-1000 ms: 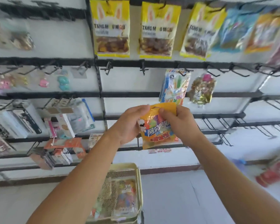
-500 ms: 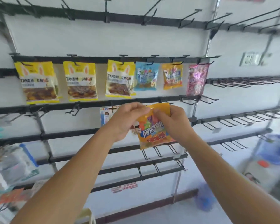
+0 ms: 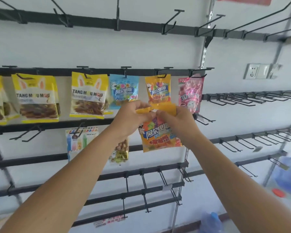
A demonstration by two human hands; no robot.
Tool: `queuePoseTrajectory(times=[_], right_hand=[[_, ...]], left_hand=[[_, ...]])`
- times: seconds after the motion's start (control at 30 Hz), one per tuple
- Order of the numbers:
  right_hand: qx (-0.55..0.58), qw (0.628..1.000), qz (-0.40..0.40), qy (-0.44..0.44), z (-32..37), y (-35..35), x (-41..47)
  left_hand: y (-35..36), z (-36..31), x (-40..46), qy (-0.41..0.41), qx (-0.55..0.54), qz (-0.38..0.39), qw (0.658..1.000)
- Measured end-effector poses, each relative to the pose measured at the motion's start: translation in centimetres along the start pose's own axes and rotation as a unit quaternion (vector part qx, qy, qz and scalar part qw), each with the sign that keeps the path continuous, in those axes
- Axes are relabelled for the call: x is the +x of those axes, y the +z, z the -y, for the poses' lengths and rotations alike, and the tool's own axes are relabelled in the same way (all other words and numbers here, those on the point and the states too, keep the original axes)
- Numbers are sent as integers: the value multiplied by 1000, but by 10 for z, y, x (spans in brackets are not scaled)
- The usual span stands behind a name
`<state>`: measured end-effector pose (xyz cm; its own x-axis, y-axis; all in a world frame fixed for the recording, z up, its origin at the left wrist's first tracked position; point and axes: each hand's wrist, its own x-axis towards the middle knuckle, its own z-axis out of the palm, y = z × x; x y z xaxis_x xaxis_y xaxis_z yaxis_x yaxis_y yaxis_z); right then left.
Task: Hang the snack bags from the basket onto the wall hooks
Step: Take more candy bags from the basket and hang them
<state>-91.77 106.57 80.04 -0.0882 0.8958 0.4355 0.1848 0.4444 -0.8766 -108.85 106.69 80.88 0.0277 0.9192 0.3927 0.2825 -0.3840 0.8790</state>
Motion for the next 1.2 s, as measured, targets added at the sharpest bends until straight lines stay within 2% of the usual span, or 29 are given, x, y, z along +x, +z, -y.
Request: queuePoseTrajectory(times=[0.1,0.23,0.33,0.77,1.2], right_hand=[[0,1000,-16,-10,-6,-11,35],[6,999,-31,-12,-11,-29,77],[26,999,-22,-13,-16,-42,102],[75,995,64,-19,-22,-62,182],[96,992,75,14,-26,-58,210]], left_hand=[[11,5,38,20,-12,-22,999],[24,8,84,-16,-125,-29,992],[40,6,108,-19,-158,-20,987],[56,-15,165,-21,-134,-112,984],[55,-17,183,-61,-133,-122,982]])
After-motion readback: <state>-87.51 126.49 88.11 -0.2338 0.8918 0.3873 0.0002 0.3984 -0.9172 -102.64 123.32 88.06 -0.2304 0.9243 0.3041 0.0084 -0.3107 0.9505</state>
